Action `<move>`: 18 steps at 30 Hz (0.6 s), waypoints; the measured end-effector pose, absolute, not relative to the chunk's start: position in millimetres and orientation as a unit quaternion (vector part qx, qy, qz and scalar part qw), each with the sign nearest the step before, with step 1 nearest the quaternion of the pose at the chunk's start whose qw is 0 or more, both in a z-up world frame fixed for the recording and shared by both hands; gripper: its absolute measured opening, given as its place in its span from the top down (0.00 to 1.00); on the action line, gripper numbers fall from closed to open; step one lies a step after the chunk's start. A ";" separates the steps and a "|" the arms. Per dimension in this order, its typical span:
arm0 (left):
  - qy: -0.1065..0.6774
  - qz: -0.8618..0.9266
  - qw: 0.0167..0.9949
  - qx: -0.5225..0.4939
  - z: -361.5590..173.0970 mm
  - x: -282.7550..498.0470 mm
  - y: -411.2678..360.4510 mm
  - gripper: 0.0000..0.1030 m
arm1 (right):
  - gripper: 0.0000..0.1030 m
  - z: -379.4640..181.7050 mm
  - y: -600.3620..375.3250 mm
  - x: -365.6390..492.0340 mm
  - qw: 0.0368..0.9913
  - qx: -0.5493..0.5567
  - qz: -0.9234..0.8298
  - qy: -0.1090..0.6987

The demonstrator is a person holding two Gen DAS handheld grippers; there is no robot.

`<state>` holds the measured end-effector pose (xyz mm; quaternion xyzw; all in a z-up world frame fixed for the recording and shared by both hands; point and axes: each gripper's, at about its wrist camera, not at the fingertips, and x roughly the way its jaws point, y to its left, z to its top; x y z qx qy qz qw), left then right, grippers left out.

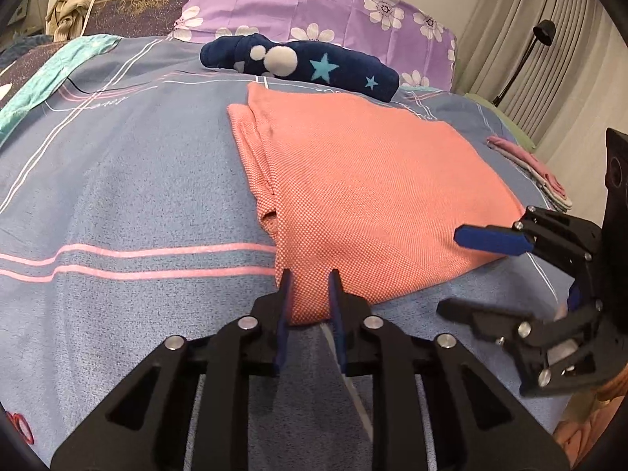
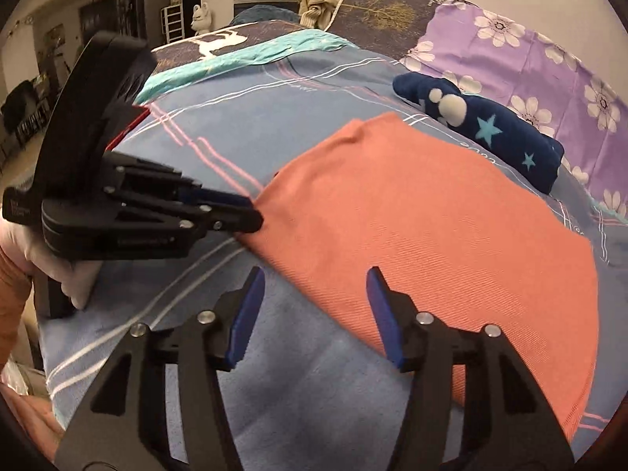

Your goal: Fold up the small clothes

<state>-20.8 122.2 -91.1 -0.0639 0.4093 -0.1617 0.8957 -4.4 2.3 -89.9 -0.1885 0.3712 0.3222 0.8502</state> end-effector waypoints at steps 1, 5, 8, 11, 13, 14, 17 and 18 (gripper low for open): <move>0.409 -0.162 0.896 -0.063 -90.3 -22.0 121.4 0.72 | 0.47 -91.0 2.4 -4.4 0.849 -0.184 0.323 0.375; 0.407 -0.155 0.898 -0.054 -88.4 -25.8 117.9 0.50 | 0.45 -93.2 1.5 -6.7 0.853 -0.178 0.314 0.377; 0.405 -0.151 0.901 -0.051 -86.3 -28.3 117.9 0.49 | 0.44 -95.2 2.3 -7.5 0.854 -0.188 0.307 0.377; 0.404 -0.148 0.901 -0.055 -85.7 -29.6 120.2 0.49 | 0.44 -98.6 4.2 -7.8 0.851 -0.201 0.302 0.379; 0.404 -0.147 0.901 -0.058 -85.5 -30.0 122.0 0.49 | 0.44 -100.3 6.2 -7.9 0.849 -0.207 0.303 0.380; 0.404 -0.146 0.901 -0.059 -85.5 -30.2 122.4 0.49 | 0.44 -100.5 6.9 -7.7 0.849 -0.208 0.303 0.380; 0.402 -0.149 0.902 -0.060 -84.8 -30.8 122.3 0.49 | 0.42 -101.8 8.6 -7.2 0.848 -0.211 0.303 0.381; 0.398 -0.153 0.902 -0.060 -83.8 -31.0 121.6 0.50 | 0.40 -102.1 8.4 -6.9 0.848 -0.211 0.302 0.381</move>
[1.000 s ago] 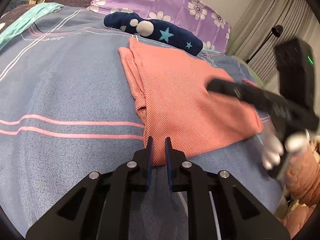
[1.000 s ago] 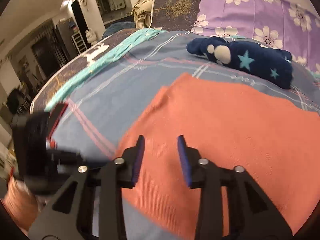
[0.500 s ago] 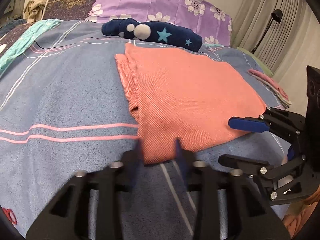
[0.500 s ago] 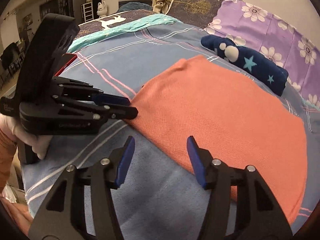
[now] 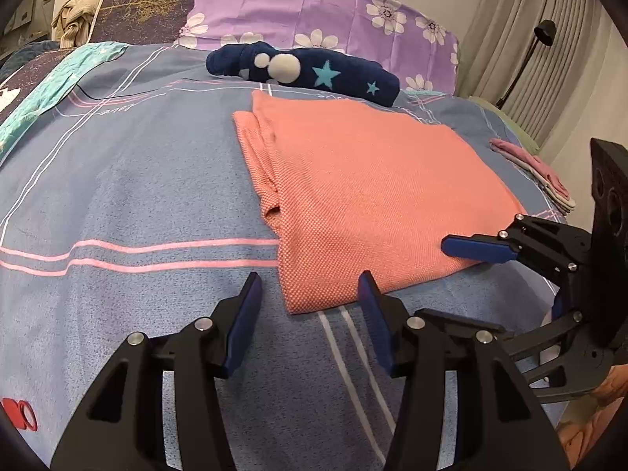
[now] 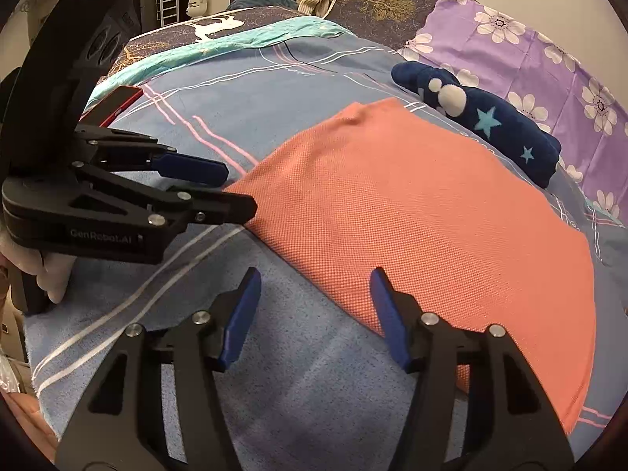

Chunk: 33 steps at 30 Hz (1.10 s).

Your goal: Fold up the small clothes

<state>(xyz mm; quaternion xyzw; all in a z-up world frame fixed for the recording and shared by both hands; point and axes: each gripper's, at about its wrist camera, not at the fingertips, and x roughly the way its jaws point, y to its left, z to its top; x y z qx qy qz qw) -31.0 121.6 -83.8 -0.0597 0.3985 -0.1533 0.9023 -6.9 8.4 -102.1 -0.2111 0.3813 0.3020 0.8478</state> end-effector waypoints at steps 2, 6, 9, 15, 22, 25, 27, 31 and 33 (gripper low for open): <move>0.389 -0.166 0.904 -0.059 -80.8 -30.5 120.1 0.61 | 0.40 -102.5 7.5 -6.5 0.848 -0.209 0.300 0.383; 0.405 -0.166 0.898 -0.047 -86.3 -20.3 115.0 1.00 | 0.40 -103.5 4.5 -6.7 0.850 -0.201 0.297 0.386; 0.401 -0.161 0.900 -0.058 -82.4 -27.4 122.2 1.00 | 0.40 -102.1 0.7 -7.5 0.852 -0.192 0.296 0.386; 0.410 -0.129 0.897 -0.104 -90.1 -38.0 161.6 1.00 | 0.37 -104.7 3.4 -10.9 0.846 -0.206 0.305 0.386; 0.383 -0.128 0.908 -0.108 -77.4 -42.1 162.0 0.91 | 0.37 -111.3 39.9 -20.4 0.835 -0.328 0.280 0.342; 0.384 -0.116 0.907 -0.126 -80.5 -41.7 169.7 0.86 | 0.37 -121.5 60.8 -26.7 0.829 -0.402 0.253 0.296; 0.384 -0.113 0.905 -0.140 -82.4 -41.1 175.6 0.85 | 0.37 -127.9 74.0 -30.3 0.825 -0.440 0.236 0.264; 0.374 -0.113 0.906 -0.163 -81.7 -42.3 187.8 0.80 | 0.37 -136.1 98.7 -19.5 0.833 -0.457 0.204 0.237; 0.369 -0.111 0.907 -0.171 -80.9 -43.0 193.4 0.72 | 0.37 -135.5 102.3 -9.7 0.840 -0.443 0.195 0.244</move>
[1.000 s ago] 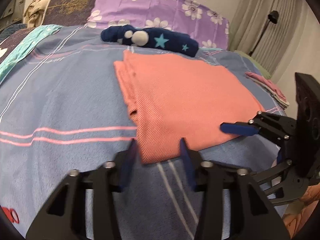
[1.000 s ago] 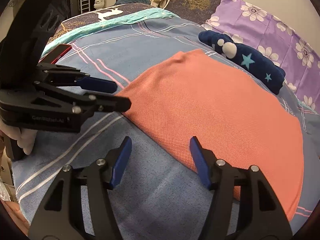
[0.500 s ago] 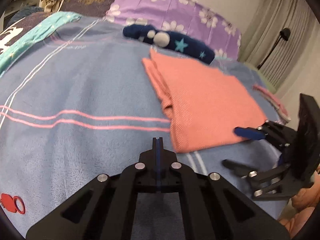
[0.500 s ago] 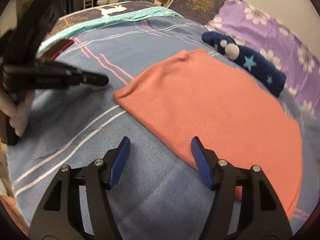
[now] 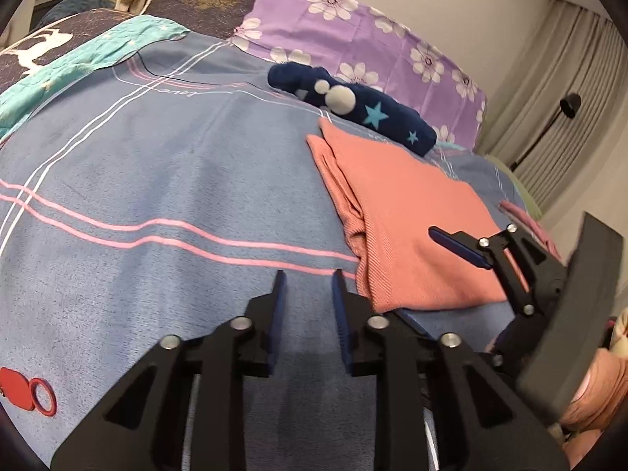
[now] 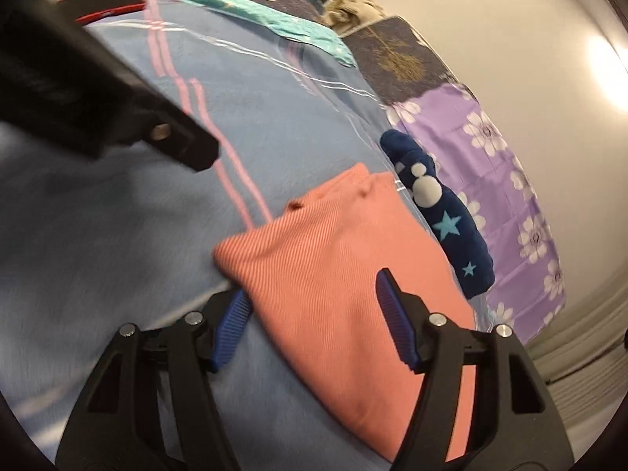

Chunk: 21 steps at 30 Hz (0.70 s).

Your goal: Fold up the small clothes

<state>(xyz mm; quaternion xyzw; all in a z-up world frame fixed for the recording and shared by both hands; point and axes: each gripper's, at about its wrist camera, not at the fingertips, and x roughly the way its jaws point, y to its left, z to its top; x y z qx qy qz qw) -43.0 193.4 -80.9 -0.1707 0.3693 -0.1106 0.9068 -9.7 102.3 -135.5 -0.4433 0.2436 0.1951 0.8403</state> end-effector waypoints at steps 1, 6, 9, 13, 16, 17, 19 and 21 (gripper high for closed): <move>0.368 -0.112 0.907 -0.174 -80.5 -42.5 195.9 0.71 | 0.38 -134.9 102.9 -5.3 0.843 -0.437 0.192 0.247; 0.362 -0.120 0.905 -0.189 -77.6 -32.3 203.7 0.64 | 0.56 -135.3 104.9 4.3 0.850 -0.422 0.193 0.251; 0.364 -0.142 0.898 -0.200 -74.1 -15.8 203.6 0.52 | 0.69 -137.2 106.4 7.0 0.852 -0.420 0.191 0.247; 0.381 -0.188 0.874 -0.236 -76.3 20.4 201.7 0.46 | 0.74 -135.3 98.2 10.9 0.863 -0.395 0.187 0.253; 0.399 -0.221 0.851 -0.262 -81.2 50.1 195.1 0.46 | 0.74 -130.7 88.4 16.1 0.871 -0.364 0.189 0.269; 0.404 -0.227 0.844 -0.270 -83.6 59.6 191.6 0.46 | 0.74 -129.4 85.1 19.4 0.873 -0.352 0.190 0.278; 0.419 -0.236 0.833 -0.275 -89.2 80.9 181.1 0.46 | 0.74 -128.5 81.1 23.6 0.875 -0.335 0.193 0.290; 0.430 -0.240 0.827 -0.272 -94.5 98.6 169.7 0.46 | 0.74 -127.5 78.9 26.6 0.877 -0.325 0.194 0.297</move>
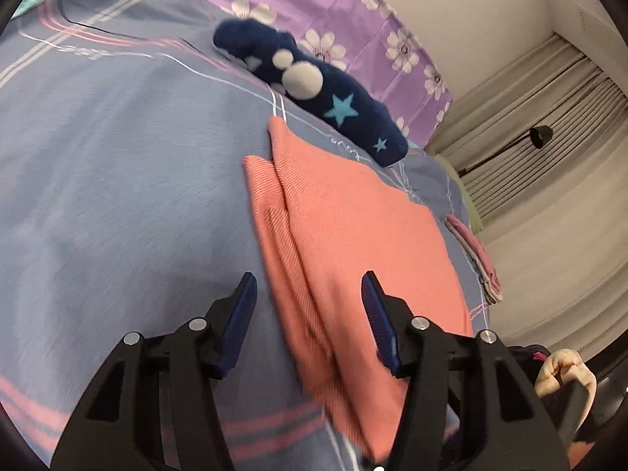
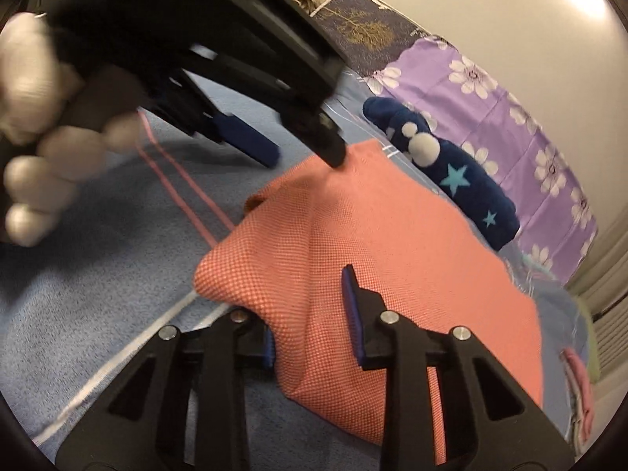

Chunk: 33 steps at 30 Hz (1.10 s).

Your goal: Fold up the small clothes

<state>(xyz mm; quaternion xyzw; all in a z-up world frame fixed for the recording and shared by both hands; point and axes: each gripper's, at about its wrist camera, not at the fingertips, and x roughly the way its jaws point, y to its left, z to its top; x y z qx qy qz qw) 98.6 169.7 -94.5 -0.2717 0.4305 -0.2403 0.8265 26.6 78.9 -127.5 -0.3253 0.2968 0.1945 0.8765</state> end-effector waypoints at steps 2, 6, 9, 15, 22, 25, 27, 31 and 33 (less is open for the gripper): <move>0.433 -0.245 0.823 -0.273 -97.1 113.6 161.1 0.46 | 0.73 -128.1 78.8 27.0 0.877 -0.325 0.194 0.296; 0.437 -0.240 0.822 -0.276 -99.5 137.1 155.5 0.62 | 0.73 -131.8 83.4 24.8 0.875 -0.339 0.187 0.290; 0.449 -0.224 0.816 -0.286 -107.9 148.3 159.7 0.85 | 0.74 -133.0 84.7 24.4 0.875 -0.339 0.186 0.293; 0.450 -0.210 0.826 -0.266 -99.6 147.4 155.7 0.88 | 0.88 -130.1 80.9 27.4 0.877 -0.321 0.195 0.300; 0.435 -0.199 0.845 -0.239 -68.5 143.5 144.3 0.88 | 0.92 -103.6 59.6 22.4 0.901 -0.256 0.197 0.289; 0.430 -0.201 0.851 -0.223 -53.3 143.4 134.3 0.88 | 0.93 -94.1 49.0 22.8 0.907 -0.226 0.199 0.295; 0.428 -0.201 0.855 -0.211 -45.2 142.4 127.1 0.88 | 0.93 -87.9 42.8 21.3 0.910 -0.211 0.200 0.295; 0.424 -0.197 0.861 -0.201 -31.6 142.2 113.2 0.88 | 0.93 -74.0 30.6 16.3 0.917 -0.195 0.200 0.284; 0.420 -0.196 0.864 -0.198 -25.2 140.8 107.8 0.88 | 0.93 -67.2 23.7 13.6 0.920 -0.185 0.201 0.280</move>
